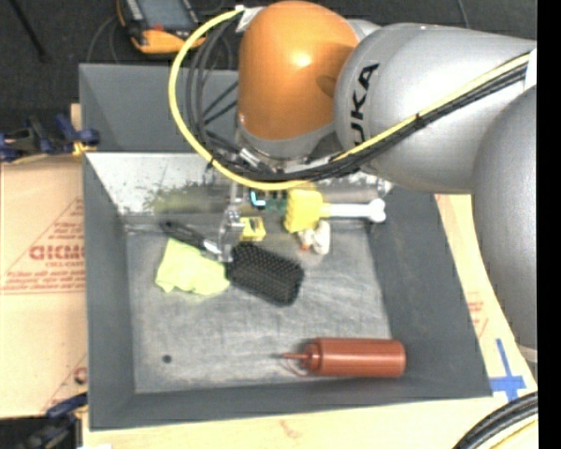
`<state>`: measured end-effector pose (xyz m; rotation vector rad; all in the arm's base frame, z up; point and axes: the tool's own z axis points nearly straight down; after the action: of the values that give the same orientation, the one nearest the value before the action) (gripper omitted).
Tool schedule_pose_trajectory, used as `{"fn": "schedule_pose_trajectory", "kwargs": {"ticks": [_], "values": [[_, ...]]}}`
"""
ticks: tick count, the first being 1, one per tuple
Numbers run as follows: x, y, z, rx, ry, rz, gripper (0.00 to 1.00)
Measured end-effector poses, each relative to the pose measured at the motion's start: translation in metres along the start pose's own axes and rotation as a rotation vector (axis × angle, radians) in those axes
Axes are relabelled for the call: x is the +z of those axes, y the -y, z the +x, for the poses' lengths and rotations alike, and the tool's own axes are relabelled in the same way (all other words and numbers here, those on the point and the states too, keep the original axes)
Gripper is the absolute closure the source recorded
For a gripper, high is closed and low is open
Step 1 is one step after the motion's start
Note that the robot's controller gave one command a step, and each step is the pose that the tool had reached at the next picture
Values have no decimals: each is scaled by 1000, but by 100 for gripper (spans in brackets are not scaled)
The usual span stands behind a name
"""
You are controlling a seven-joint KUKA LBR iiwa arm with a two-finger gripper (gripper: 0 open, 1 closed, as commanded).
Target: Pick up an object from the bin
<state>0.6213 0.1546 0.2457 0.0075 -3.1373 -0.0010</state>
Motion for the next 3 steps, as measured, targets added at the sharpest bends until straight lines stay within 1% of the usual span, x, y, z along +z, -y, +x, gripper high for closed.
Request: {"fn": "schedule_pose_trajectory", "kwargs": {"ticks": [1, 2, 3], "values": [[-5, 1, -1, 3, 8, -1, 0], [37, 8, 3, -28, 16, -1, 0], [99, 26, 49, -70, 10, 1, 0]]}}
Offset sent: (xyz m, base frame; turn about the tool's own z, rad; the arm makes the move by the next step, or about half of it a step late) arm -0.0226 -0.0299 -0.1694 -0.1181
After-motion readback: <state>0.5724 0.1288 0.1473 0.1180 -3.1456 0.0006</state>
